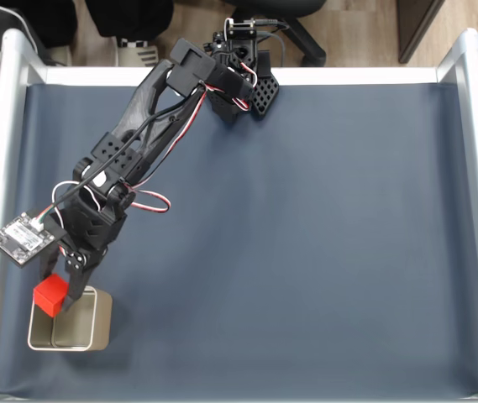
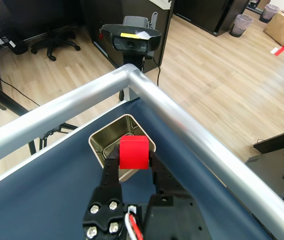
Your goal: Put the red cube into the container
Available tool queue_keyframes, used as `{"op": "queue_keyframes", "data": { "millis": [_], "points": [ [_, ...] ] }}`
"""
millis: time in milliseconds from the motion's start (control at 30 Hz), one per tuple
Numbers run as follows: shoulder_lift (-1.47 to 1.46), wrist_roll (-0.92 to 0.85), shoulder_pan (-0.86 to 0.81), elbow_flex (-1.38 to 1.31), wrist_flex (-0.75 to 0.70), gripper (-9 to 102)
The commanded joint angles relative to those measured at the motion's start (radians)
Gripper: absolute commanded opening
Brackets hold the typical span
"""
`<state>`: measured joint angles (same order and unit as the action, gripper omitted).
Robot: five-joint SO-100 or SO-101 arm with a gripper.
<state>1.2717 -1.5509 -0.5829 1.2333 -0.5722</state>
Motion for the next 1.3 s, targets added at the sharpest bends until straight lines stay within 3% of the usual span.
{"op": "queue_keyframes", "data": {
  "millis": [0, 1267],
  "points": [
    [-0.005, 0.021, 0.017, -0.078, 0.028, 0],
    [-0.146, 0.04, 0.06, -0.173, 0.104, 4]
  ]
}}
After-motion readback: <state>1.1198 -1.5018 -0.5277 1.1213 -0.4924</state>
